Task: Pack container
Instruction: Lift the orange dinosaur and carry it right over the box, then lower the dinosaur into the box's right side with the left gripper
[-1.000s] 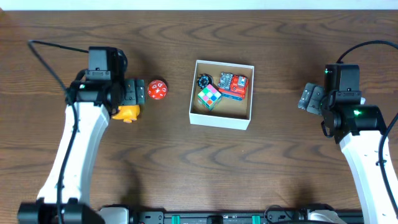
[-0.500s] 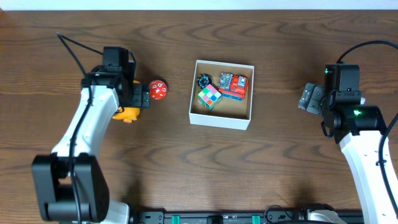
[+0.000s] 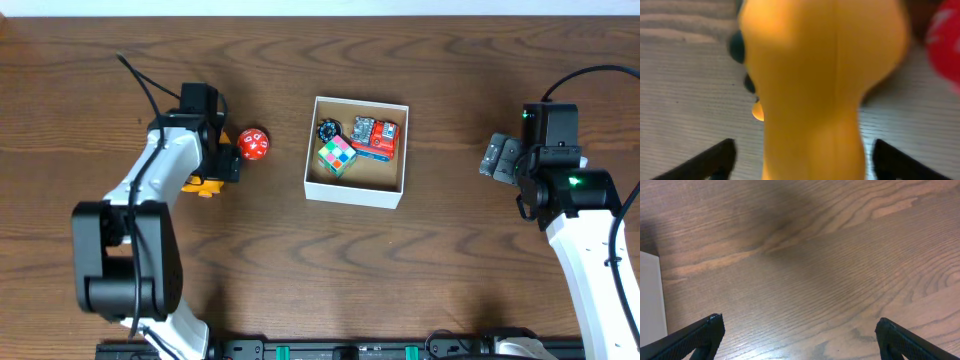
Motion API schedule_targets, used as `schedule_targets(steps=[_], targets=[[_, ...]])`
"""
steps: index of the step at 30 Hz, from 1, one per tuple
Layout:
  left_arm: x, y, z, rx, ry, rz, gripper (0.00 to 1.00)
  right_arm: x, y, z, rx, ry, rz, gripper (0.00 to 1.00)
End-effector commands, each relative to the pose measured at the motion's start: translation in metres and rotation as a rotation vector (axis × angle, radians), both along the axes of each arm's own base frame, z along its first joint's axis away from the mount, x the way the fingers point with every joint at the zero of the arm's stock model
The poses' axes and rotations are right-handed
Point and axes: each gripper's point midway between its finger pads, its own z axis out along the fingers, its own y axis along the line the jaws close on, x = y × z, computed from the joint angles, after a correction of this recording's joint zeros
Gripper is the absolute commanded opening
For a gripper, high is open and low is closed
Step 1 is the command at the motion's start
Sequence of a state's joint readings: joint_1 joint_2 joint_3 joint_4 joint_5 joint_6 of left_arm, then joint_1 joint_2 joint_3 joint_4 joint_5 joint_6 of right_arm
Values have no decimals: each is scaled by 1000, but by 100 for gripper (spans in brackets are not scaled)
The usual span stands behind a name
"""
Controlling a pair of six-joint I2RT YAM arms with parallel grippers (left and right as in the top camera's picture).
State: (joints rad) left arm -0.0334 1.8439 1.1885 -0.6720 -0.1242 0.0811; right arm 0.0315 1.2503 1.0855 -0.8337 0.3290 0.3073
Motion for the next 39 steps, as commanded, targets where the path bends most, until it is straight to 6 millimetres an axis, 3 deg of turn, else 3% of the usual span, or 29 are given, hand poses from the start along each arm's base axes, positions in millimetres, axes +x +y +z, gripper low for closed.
schedule_targets(steps=[1, 6, 11, 17, 20, 25, 28, 32, 39], targets=[[-7, 10, -15, 53, 55, -4, 61, 0, -2, 1, 5, -7, -19, 99], [-9, 15, -9, 81, 56, 0, 8, 0, -2, 1, 5, -7, -19, 99], [-3, 34, 41, 195, -6, 21, 6, 0, -2, 1, 5, -7, -19, 99], [0, 32, 142, 206, -256, 36, 6, 0, -2, 1, 5, -7, -19, 99], [-5, 6, 185, 123, -399, -25, 6, 0, -2, 1, 5, -7, -19, 99], [-23, -84, 238, -161, -573, -384, 6, 0, -2, 1, 5, -7, -19, 99], [-35, -130, 254, -270, -618, -585, 5, 0, -2, 1, 5, -7, -19, 99], [-47, -175, 246, -321, -588, -813, 6, 0, -2, 1, 5, -7, -19, 99], [-54, -233, 195, -329, -432, -1040, 6, 0, -2, 1, 5, -7, -19, 99]])
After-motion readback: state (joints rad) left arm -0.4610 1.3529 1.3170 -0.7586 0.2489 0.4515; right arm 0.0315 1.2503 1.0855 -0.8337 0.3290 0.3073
